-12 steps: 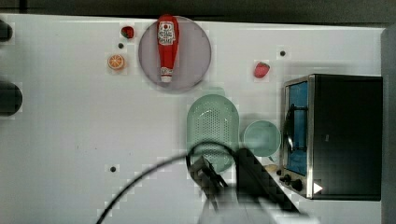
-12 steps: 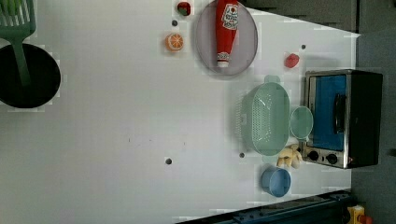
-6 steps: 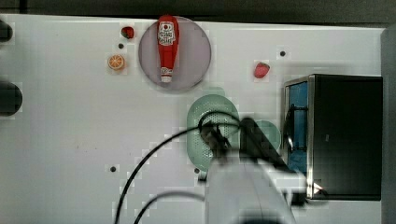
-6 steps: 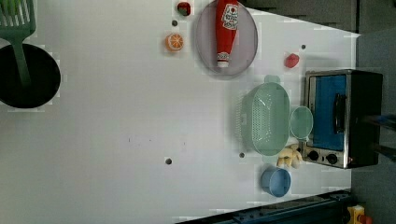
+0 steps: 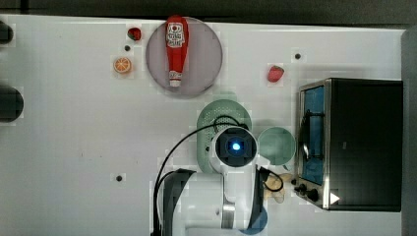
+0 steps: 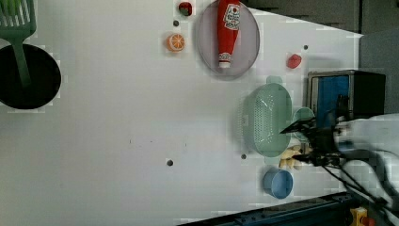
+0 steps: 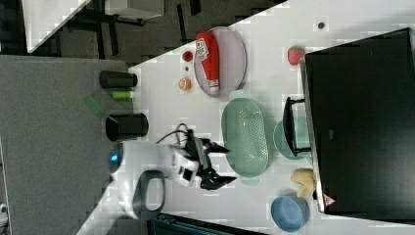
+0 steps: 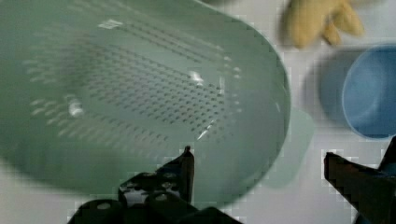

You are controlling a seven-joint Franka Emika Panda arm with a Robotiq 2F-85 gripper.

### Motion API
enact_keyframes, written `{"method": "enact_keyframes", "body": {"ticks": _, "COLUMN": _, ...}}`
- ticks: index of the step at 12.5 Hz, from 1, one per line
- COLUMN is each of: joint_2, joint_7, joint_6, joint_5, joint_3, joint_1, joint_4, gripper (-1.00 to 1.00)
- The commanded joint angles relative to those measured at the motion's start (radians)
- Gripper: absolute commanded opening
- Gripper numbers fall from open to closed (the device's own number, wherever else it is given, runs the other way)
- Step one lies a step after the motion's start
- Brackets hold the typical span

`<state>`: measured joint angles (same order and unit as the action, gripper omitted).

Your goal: Drag strainer right to left.

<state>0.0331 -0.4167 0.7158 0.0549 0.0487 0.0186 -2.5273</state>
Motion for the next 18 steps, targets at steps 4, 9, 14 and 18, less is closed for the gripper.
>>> {"method": "enact_keyframes", "body": {"ticks": 4, "joint_2": -0.198, "joint_7": -0.281, "joint_6": 0.347, "joint_5": -0.008, "joint_3": -0.04, "joint_1": 0.001, "joint_4": 0.045, "gripper": 1.0}}
{"method": "enact_keyframes", "body": {"ticks": 9, "joint_2": -0.327, "joint_7": -0.313, "joint_6": 0.462, "joint_5": -0.009, "joint_3": -0.044, "joint_1": -0.032, "joint_4": 0.045, "gripper": 1.0}}
{"method": "enact_keyframes", "body": {"ticks": 14, "joint_2": -0.356, "joint_7": -0.494, "joint_6": 0.481, "joint_5": -0.008, "joint_3": -0.057, "joint_1": -0.098, "joint_4": 0.049, "gripper": 1.0}}
{"method": "enact_keyframes", "body": {"ticks": 18, "joint_2": -0.365, "joint_7": -0.52, "joint_6": 0.481, "joint_5": -0.009, "joint_3": -0.057, "joint_1": -0.157, "joint_4": 0.054, "gripper": 1.0}}
